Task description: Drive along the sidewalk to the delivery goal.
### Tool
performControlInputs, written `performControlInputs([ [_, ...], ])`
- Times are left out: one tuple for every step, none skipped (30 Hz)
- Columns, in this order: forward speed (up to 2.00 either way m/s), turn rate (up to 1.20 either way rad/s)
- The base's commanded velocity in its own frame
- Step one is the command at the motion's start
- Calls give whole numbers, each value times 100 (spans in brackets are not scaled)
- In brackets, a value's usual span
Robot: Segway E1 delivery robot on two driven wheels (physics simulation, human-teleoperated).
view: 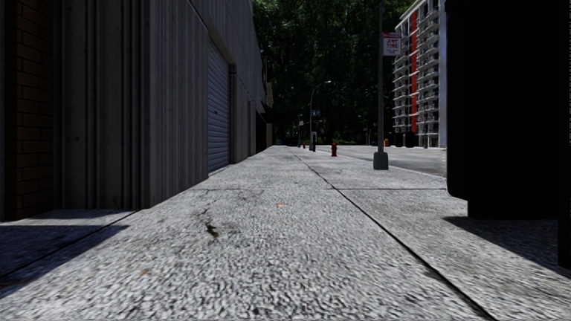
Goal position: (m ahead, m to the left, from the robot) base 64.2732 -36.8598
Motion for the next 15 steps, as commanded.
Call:
performControlInputs([
  [200, 0],
  [200, 0],
  [200, 0],
  [200, 0],
  [200, 0],
  [200, 0],
  [200, 0],
  [200, 0],
  [200, 0],
  [200, 0],
  [200, 0],
  [200, 0],
  [200, 0],
  [200, 0],
  [200, 0],
])
